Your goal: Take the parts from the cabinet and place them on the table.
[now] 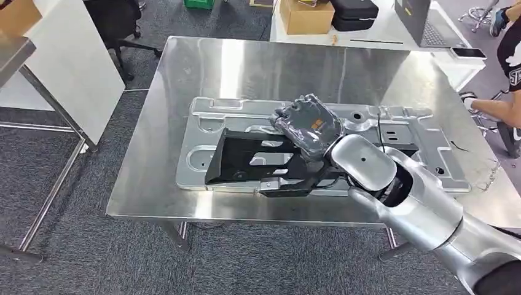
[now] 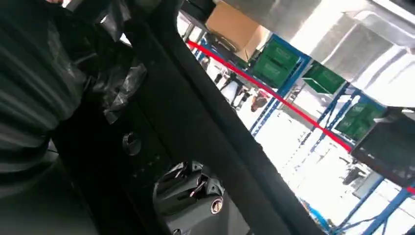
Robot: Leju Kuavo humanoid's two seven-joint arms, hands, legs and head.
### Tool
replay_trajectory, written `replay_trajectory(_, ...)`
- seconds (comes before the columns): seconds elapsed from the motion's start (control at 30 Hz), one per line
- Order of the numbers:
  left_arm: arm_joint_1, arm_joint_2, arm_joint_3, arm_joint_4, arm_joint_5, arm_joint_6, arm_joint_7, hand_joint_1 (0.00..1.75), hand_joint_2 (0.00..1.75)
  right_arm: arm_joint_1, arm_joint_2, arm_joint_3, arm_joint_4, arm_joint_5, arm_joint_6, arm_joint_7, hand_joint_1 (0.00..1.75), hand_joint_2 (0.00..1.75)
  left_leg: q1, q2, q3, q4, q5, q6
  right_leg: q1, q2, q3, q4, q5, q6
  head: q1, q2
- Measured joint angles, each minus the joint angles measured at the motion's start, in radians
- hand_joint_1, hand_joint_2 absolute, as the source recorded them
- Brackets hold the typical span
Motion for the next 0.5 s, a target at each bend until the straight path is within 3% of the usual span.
replay_trajectory(0.07,0.0,0.0,0.0,0.0,0.0,0.0,-0.002,0.0,1.75,0.0,-0.002,0.007,0.0,0.0,0.0,0.0,1.75,1.75,-0.003,-0.004,0.001,0.0,-0.003,0.006,0.0,0.0,0.002,-0.001,0.004,-0.006,0.0,0.0)
replay_trajectory(0.1,-0.001,0.001,0.0,0.0,0.0,0.001,-0.004,0.0,1.75,0.0,-0.002,0.01,0.0,0.0,0.0,0.0,1.75,1.75,-0.016,-0.006,0.001,0.006,-0.009,0.016,-0.001,0.0,0.006,-0.015,0.006,-0.002,0.0,0.0)
replay_trajectory(0.23,-0.002,0.003,0.0,0.0,-0.003,0.002,-0.009,0.0,1.75,0.0,-0.003,0.016,-0.001,0.0,-0.001,0.0,1.75,1.75,-0.021,-0.004,0.005,0.004,-0.019,0.039,-0.013,-0.003,0.017,-0.012,0.013,0.055,-0.001,0.0)
replay_trajectory(0.27,-0.002,0.003,0.0,0.0,-0.003,0.002,-0.01,0.0,1.75,0.0,-0.003,0.016,-0.001,0.0,-0.001,0.0,1.75,1.75,-0.021,-0.005,0.015,0.001,-0.019,0.046,-0.016,-0.004,0.023,-0.013,0.009,0.059,0.0,0.0)
replay_trajectory(0.3,-0.002,0.004,0.0,0.0,-0.003,0.002,-0.01,0.0,1.75,0.0,-0.007,0.016,-0.001,0.0,-0.001,0.0,1.75,1.75,-0.019,-0.003,0.025,-0.007,-0.016,0.051,-0.019,-0.004,0.02,0.006,-0.007,0.052,0.0,0.0)
replay_trajectory(0.33,-0.002,0.003,0.0,0.0,-0.003,0.002,-0.01,0.0,1.75,-0.002,-0.009,0.016,-0.001,0.0,-0.001,0.0,1.75,1.75,-0.021,-0.004,0.029,-0.009,-0.016,0.054,-0.015,-0.003,-0.003,0.053,-0.036,0.042,0.0,0.0)
replay_trajectory(0.37,-0.004,0.003,0.0,0.0,-0.003,0.002,-0.01,0.0,1.75,-0.003,-0.009,0.017,-0.001,0.0,-0.002,0.0,1.75,1.75,-0.024,-0.002,0.029,-0.009,-0.015,0.055,-0.009,-0.001,-0.049,0.139,-0.082,0.031,0.001,0.0)
replay_trajectory(0.43,-0.004,0.003,0.0,0.0,-0.003,0.002,-0.01,0.0,1.75,0.0,-0.013,0.019,-0.002,0.0,-0.002,0.0,1.75,1.75,-0.032,-0.001,0.029,-0.008,-0.017,0.057,0.001,0.0,-0.14,0.305,-0.152,0.02,0.0,0.0)
replay_trajectory(0.47,-0.004,0.003,0.0,0.0,-0.003,0.002,-0.01,0.0,1.75,0.002,-0.014,0.02,-0.002,0.0,-0.001,0.0,1.75,1.75,-0.036,-0.002,0.03,-0.007,-0.017,0.057,0.006,0.001,-0.169,0.344,-0.155,0.01,0.0,0.0)
replay_trajectory(0.5,-0.004,0.003,0.0,0.0,-0.003,0.002,-0.01,0.0,1.75,0.002,-0.015,0.021,-0.002,0.0,-0.001,0.0,1.75,1.75,-0.038,-0.003,0.031,-0.005,-0.018,0.057,0.01,0.001,-0.171,0.332,-0.133,0.003,0.001,0.0)
